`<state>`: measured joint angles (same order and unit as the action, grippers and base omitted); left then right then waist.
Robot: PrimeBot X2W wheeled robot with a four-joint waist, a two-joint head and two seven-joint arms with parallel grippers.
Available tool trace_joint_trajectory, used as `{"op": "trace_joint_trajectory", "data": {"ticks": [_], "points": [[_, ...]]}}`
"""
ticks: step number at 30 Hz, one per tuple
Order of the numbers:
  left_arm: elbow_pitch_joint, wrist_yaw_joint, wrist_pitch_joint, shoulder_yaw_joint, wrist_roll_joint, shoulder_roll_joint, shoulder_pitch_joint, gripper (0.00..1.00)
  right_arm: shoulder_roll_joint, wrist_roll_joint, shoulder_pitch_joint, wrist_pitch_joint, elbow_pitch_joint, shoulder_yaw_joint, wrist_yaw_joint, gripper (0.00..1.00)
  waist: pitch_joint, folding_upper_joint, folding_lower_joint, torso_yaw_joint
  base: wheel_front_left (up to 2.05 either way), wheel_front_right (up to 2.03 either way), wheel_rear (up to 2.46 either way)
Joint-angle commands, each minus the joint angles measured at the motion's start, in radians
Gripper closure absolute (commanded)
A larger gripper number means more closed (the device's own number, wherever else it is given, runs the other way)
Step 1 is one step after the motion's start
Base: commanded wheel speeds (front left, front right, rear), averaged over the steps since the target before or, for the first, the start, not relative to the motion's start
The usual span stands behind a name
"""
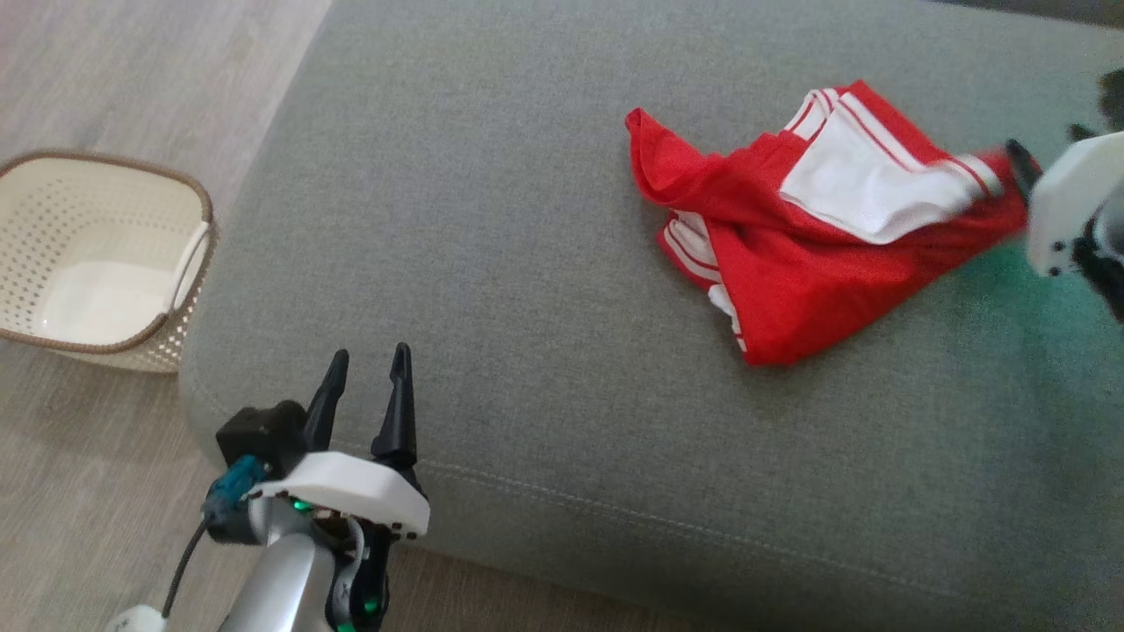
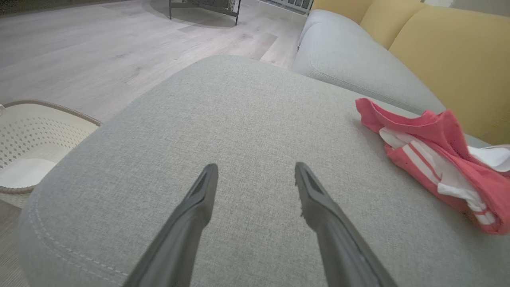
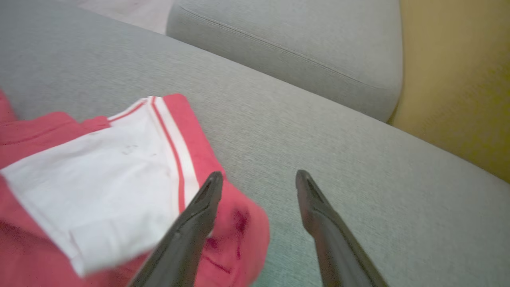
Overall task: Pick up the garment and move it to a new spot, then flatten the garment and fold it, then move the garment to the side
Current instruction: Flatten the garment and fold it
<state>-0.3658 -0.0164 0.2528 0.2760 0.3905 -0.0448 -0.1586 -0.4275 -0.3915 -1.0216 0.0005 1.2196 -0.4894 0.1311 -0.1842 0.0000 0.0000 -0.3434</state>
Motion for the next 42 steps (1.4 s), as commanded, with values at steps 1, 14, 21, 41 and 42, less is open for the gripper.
{"op": "trace_joint_trajectory", "data": {"ticks": [1, 14, 21, 41, 42], "points": [[0.022, 0.001, 0.009, -0.033, 0.009, -0.005, -0.044, 0.00, 0.002, 0.024, -0.062, -0.007, 0.026, 0.032, 0.000, 0.00, -0.014, 0.0000, 0.0000, 0.005, 0.00, 0.00, 0.00], [0.049, 0.002, 0.009, -0.114, -0.019, -0.005, -0.071, 0.00, 0.166, 0.226, -0.088, -0.239, 0.047, 0.282, 0.000, 0.00, 0.084, 0.0000, 0.0000, 0.146, 0.00, 0.00, 0.00], [0.109, -0.002, 0.009, -0.165, -0.019, -0.005, -0.041, 0.00, 0.254, 0.228, 0.045, -0.261, -0.165, 0.339, 0.000, 0.00, 0.164, 0.0000, 0.0000, 0.213, 0.00, 0.00, 0.00], [0.247, -0.053, 0.009, -0.159, -0.007, -0.005, 0.154, 0.00, 0.377, 0.286, 0.833, -0.222, -0.991, 0.509, 0.000, 0.00, 0.197, 0.0000, 0.0000, 0.287, 0.00, 0.00, 0.00], [0.245, -0.051, 0.009, -0.157, -0.007, -0.005, 0.151, 0.00, 0.377, 0.284, 0.837, -0.216, -1.001, 0.504, 0.000, 0.00, 0.196, 0.0000, 0.0000, 0.283, 0.00, 0.00, 0.00]]}}
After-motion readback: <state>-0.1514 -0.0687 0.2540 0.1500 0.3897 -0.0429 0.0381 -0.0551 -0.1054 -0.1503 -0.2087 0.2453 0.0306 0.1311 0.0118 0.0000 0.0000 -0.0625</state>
